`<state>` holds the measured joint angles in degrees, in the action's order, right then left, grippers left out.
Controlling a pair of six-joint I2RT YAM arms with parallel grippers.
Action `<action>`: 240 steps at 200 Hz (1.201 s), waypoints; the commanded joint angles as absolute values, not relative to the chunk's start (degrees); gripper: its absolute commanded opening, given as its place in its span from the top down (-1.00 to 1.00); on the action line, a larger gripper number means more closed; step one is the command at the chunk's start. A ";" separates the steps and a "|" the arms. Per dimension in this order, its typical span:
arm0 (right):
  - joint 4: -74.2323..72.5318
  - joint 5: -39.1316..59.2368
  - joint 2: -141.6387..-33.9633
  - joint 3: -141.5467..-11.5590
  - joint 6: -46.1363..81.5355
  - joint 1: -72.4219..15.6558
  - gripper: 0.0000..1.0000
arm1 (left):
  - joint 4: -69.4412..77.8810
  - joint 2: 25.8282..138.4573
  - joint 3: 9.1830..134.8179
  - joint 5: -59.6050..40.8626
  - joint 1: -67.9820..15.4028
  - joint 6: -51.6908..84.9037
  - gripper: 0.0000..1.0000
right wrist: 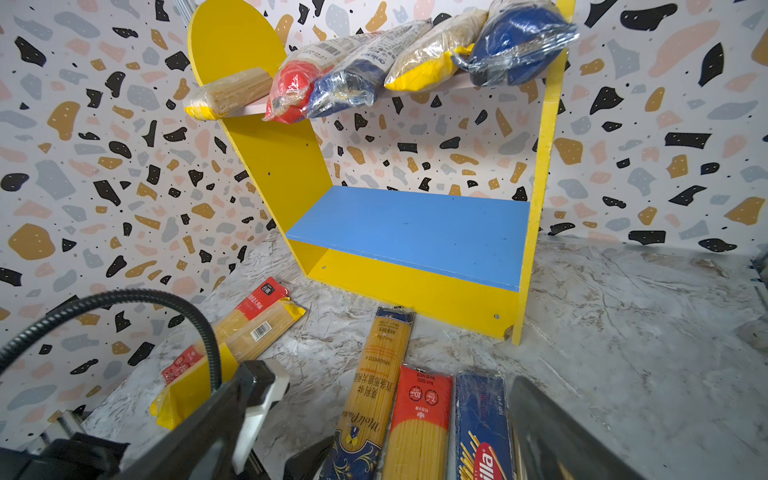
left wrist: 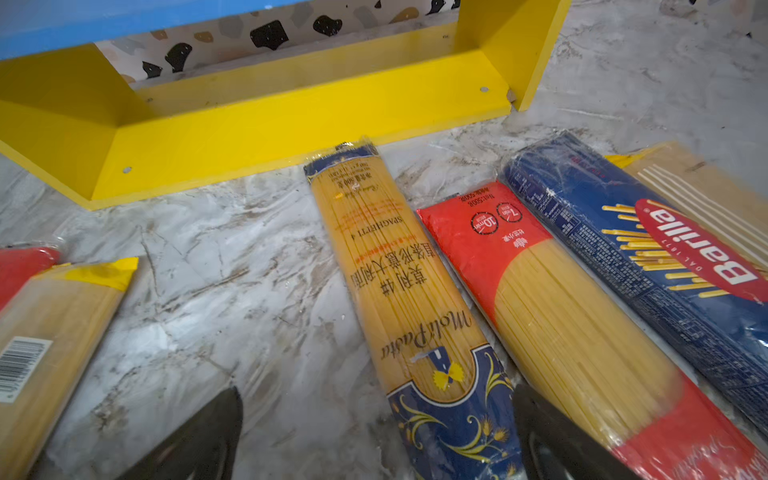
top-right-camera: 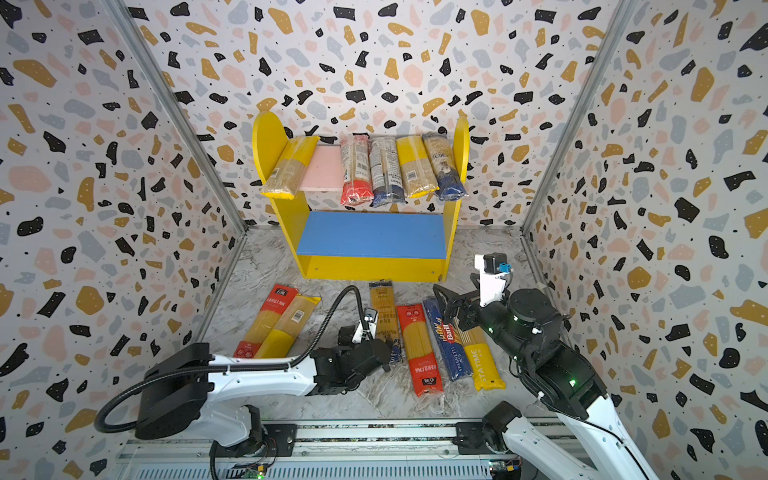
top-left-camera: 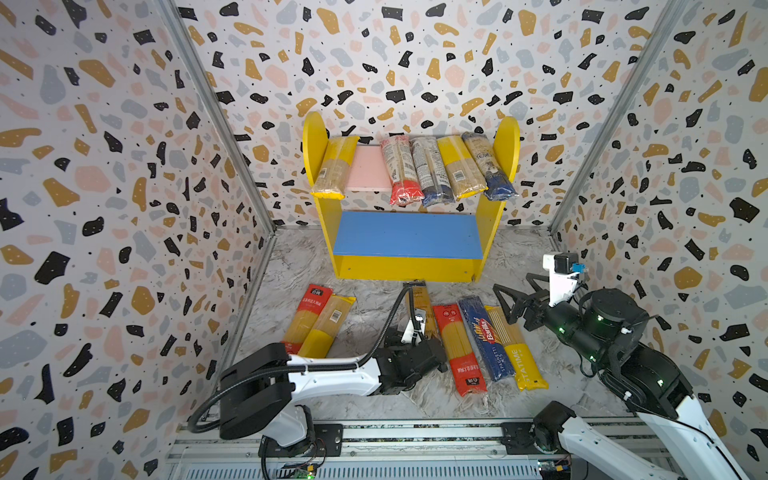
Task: Place and organize the pasta boxes and bags onto the shelf
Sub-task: 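Open the left gripper and draw it back down toward the table bags, then lower the left gripper onto the Moli Pasta spaghetti bag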
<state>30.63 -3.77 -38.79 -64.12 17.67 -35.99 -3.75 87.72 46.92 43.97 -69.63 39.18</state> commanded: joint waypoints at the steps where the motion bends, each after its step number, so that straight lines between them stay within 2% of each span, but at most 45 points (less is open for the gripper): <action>1: 32.37 -5.14 -38.28 -63.52 17.67 -36.15 -0.98 | -0.40 90.38 48.92 45.47 -69.96 43.04 -0.99; 53: 32.02 -6.33 -37.14 -60.70 17.70 -36.13 -0.98 | 3.85 97.29 49.52 40.06 -70.14 45.43 -0.99; 163: 30.32 -7.29 -37.78 -58.39 17.55 -36.12 -0.98 | 5.58 104.73 52.38 37.61 -69.46 44.47 -0.99; 208: 29.88 -7.44 -38.23 -58.23 17.55 -36.20 -0.98 | 7.31 106.17 50.87 33.45 -67.36 45.28 -0.99; 240: 29.71 -7.30 -38.57 -58.20 17.54 -36.13 -0.98 | 7.39 102.81 45.72 32.28 -64.11 46.02 -0.99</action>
<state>31.29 -6.85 -38.30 -58.22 17.67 -35.99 6.35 105.51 49.74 33.26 -66.57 44.84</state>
